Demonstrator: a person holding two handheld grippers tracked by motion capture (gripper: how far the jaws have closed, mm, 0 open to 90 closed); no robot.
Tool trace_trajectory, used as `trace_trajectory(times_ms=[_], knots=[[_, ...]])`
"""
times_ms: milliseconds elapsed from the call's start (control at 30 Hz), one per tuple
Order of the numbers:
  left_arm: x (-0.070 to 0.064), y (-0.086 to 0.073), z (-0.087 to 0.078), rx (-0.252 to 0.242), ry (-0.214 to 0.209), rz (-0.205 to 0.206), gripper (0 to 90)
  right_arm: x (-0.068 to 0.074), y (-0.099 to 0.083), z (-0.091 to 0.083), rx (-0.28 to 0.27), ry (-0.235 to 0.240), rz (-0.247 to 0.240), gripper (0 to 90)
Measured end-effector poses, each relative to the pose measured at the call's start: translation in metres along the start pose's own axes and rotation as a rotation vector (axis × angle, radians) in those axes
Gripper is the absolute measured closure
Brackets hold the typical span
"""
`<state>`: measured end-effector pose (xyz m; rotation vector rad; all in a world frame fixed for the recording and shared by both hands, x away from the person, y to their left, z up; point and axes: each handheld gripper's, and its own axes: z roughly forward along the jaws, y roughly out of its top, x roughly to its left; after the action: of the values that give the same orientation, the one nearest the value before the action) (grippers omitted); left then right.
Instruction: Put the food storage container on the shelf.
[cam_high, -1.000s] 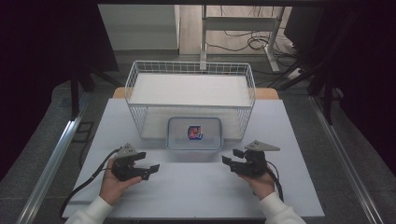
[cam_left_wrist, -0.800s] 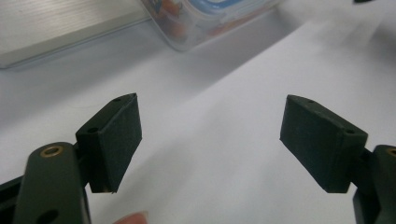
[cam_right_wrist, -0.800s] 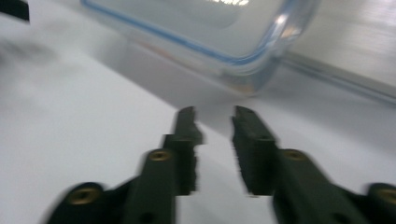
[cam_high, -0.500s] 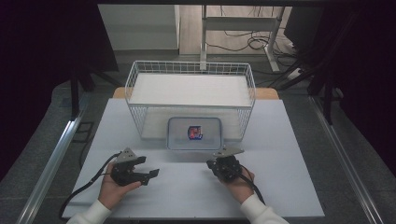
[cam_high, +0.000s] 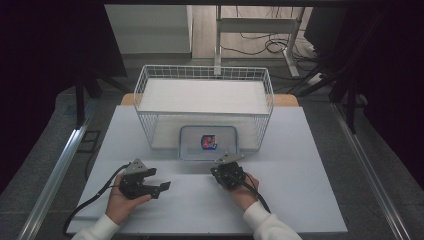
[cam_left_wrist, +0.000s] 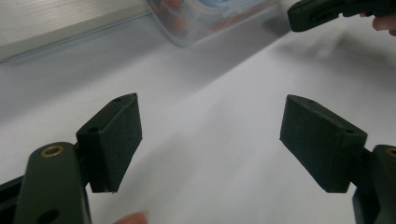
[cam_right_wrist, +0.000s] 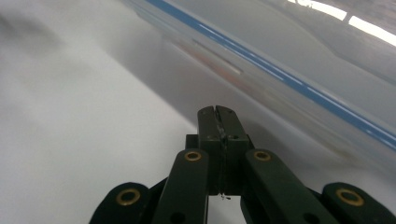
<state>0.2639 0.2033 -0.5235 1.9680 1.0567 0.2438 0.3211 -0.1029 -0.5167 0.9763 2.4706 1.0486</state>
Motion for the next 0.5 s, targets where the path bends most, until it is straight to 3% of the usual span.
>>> trace_trajectory(times_ms=[200,500], knots=[[0.000,0.001,-0.002,-0.024,-0.019,-0.019,20.4,-0.002,0.002,0.006,-0.006,-0.014,-0.002,89.0],[0.001,0.001,-0.001,-0.011,-0.016,-0.020,20.4,-0.003,0.009,0.012,-0.011,-0.024,0.003,89.0]])
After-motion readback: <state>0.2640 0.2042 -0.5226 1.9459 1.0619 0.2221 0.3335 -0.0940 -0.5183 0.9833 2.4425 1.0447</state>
